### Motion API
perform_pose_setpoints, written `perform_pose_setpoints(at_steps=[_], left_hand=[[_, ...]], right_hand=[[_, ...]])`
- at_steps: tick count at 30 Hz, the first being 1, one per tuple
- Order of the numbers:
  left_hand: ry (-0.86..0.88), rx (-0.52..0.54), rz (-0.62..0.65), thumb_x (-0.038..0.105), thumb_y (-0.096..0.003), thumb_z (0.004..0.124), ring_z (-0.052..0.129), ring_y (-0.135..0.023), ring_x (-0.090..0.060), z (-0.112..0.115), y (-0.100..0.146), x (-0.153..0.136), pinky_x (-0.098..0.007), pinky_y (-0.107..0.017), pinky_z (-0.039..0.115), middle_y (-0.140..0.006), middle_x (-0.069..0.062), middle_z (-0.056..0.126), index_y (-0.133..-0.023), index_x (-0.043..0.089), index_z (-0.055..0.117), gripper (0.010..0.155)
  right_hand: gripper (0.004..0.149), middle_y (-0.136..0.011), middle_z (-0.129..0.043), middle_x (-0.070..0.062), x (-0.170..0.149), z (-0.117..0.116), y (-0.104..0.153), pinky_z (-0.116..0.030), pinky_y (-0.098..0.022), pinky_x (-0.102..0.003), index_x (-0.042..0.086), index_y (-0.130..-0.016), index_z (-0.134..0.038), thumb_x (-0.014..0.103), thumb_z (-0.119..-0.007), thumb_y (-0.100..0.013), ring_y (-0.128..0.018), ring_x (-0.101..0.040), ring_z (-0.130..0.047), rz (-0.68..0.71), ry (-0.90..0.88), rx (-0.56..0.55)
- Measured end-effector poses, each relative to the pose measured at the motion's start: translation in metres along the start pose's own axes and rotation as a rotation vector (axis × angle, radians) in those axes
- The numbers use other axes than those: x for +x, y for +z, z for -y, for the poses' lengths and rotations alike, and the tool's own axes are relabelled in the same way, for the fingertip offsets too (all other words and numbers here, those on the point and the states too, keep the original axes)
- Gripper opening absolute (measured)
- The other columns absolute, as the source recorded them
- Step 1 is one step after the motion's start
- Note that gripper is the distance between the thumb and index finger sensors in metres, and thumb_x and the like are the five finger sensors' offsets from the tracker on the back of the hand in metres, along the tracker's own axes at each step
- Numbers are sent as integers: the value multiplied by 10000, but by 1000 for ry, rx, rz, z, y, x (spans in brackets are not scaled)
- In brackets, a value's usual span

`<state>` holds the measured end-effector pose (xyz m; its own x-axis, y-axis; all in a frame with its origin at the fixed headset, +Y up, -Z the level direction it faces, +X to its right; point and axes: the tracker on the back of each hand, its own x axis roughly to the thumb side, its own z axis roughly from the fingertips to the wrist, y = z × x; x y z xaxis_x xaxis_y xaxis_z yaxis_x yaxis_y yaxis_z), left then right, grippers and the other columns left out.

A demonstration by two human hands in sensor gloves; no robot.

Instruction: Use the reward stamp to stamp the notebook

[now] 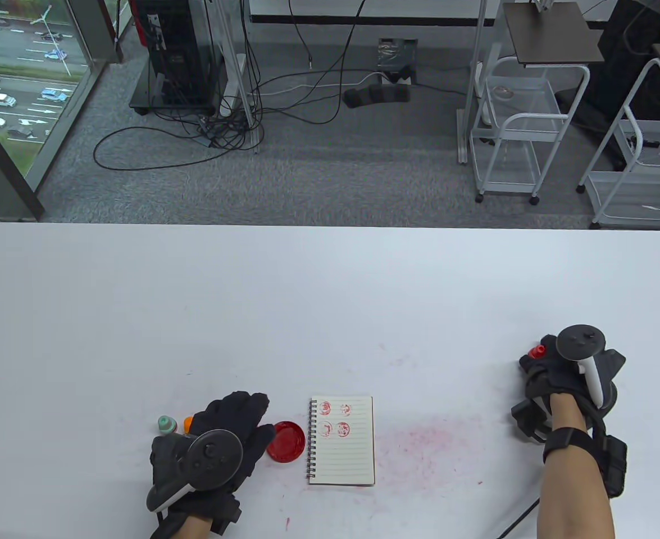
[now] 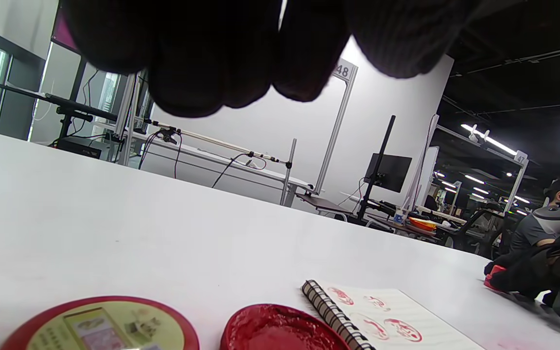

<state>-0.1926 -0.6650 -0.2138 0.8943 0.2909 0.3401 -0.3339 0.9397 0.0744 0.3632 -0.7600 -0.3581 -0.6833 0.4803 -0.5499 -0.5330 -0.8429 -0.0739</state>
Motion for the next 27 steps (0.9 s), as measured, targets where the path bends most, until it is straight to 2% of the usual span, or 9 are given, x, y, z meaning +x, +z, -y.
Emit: perform_pose_setpoints(at_steps=[6,9,13,15,18,21,24,27], left_hand=[[-4,-15,6,514,-501,715,888,-822,-343,2,0,1,-531,-647,755,-1032,-174,791,-1023,184,790,622],[2,-16,9,514,-500,716,888,-822,-343,2,-1,1,-532,-646,755,-1031,-170,793,-1023,184,791,624],[4,-13,18,513,-500,716,890,-821,-340,3,-1,2,-530,-646,756,-1030,-174,792,-1021,186,791,620],[9,-12,23,512,-500,716,892,-819,-340,3,-1,3,-530,-645,757,-1029,-179,793,-1021,186,792,619],[21,-13,33,510,-499,717,894,-817,-338,5,-1,4,-531,-645,758,-1026,-173,797,-1017,184,796,617],[41,-16,43,510,-499,716,898,-814,-334,9,-2,4,-528,-644,761,-1024,-171,801,-1014,187,798,613],[115,-43,48,505,-499,718,898,-814,-336,17,-3,3,-529,-642,761,-1023,-166,802,-1013,185,798,612],[151,-46,60,503,-499,718,895,-818,-342,21,-4,6,-532,-643,760,-1032,-171,792,-1023,185,789,617]], right_hand=[[596,-1025,-616,-140,0,3,4,-396,-656,-739,197,-951,-659,348,-856,-409,-957,-528,-441,16,-5,-64],[601,-988,-711,-173,0,9,10,-476,-629,-764,185,-949,-661,346,-860,-405,-924,-558,-564,59,-68,-131],[608,-931,-813,-162,0,21,22,-673,-601,-696,161,-956,-646,337,-852,-412,-804,-480,-850,180,-200,-178],[615,-887,-854,-149,0,29,28,-713,-580,-674,141,-959,-635,326,-850,-413,-762,-444,-902,218,-249,-192],[620,-879,-843,-133,2,41,41,-696,-585,-675,139,-964,-620,324,-848,-418,-765,-417,-884,293,-296,-172],[624,-845,-838,-108,5,53,60,-674,-589,-673,158,-958,-629,364,-849,-411,-792,-402,-815,371,-354,-244],[632,-782,-824,-90,12,61,81,-669,-592,-647,166,-954,-648,395,-851,-402,-761,-368,-782,449,-433,-271],[625,-727,-838,-87,22,64,102,-684,-587,-623,160,-934,-680,419,-856,-393,-722,-347,-790,543,-432,-246]])
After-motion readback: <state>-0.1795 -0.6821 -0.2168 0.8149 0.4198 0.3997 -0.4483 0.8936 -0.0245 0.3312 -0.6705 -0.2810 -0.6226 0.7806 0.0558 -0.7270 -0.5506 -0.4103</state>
